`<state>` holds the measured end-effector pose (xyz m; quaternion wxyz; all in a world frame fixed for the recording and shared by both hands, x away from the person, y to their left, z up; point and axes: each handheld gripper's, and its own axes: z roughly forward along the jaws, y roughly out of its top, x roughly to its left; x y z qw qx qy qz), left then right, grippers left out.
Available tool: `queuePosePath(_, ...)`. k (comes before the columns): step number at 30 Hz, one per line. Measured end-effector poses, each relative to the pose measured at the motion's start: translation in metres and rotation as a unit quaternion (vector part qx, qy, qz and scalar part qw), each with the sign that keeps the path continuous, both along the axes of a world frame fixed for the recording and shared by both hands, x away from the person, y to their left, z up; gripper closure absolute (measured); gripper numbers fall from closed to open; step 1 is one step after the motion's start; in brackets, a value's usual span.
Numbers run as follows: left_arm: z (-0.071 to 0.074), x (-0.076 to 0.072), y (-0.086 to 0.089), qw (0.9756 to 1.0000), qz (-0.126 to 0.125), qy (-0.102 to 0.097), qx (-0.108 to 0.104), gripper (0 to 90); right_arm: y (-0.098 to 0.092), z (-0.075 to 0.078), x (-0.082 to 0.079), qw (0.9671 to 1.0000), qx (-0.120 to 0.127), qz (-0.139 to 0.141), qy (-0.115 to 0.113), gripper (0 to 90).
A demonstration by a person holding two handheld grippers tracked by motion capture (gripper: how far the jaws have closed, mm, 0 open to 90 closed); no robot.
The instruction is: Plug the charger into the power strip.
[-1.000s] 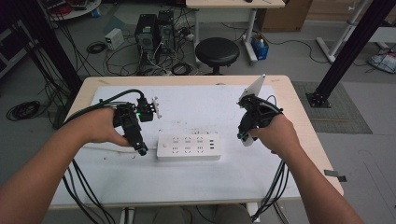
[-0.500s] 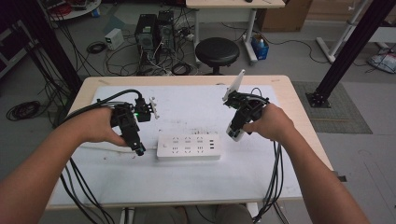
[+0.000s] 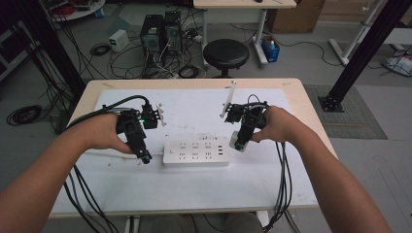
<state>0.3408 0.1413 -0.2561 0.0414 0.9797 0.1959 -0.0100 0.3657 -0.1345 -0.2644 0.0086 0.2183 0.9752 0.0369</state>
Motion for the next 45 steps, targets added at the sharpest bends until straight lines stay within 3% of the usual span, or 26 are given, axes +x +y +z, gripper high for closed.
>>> queuePosePath(2,0.000,0.000,0.000,1.0000,-0.002,0.001,0.002,24.0,0.004,-0.002,-0.003,0.9992,-0.020,0.034,0.009,61.8)
queuePosePath(4,0.000,0.000,0.000,1.0000,-0.004,0.000,0.001,24.0,0.007,-0.002,-0.004,0.9985,-0.024,0.047,0.014,61.8)
queuePosePath(8,0.000,0.000,-0.001,1.0000,-0.009,0.000,0.002,24.0,0.017,0.000,-0.007,0.9960,-0.029,0.085,0.006,61.8)
queuePosePath(9,0.000,-0.001,-0.001,1.0000,-0.009,0.001,0.003,24.0,0.021,-0.001,-0.010,0.9931,-0.032,0.113,-0.001,61.8)
queuePosePath(15,0.000,0.000,0.000,0.9999,-0.015,0.007,0.003,24.0,0.035,-0.007,-0.010,0.9848,-0.037,0.170,-0.008,61.8)
queuePosePath(21,0.001,-0.002,0.000,0.9998,-0.015,-0.001,0.010,24.0,0.047,-0.012,0.004,0.9822,-0.020,0.187,-0.005,61.8)
queuePosePath(24,0.001,-0.002,0.000,0.9998,-0.015,0.007,0.012,24.0,0.060,-0.023,0.015,0.9800,-0.025,0.197,-0.008,61.8)
queuePosePath(28,0.001,-0.003,0.001,0.9998,-0.015,0.009,0.014,24.0,0.067,-0.033,0.024,0.9806,-0.023,0.194,-0.007,61.9)
queuePosePath(32,0.002,-0.005,0.002,0.9997,-0.016,0.012,0.016,24.0,0.078,-0.051,0.038,0.9781,-0.027,0.206,-0.006,61.9)
queuePosePath(45,-0.002,-0.004,0.007,0.9996,-0.021,0.015,0.014,24.0,0.082,-0.071,0.055,0.9788,-0.014,0.204,-0.003,61.9)
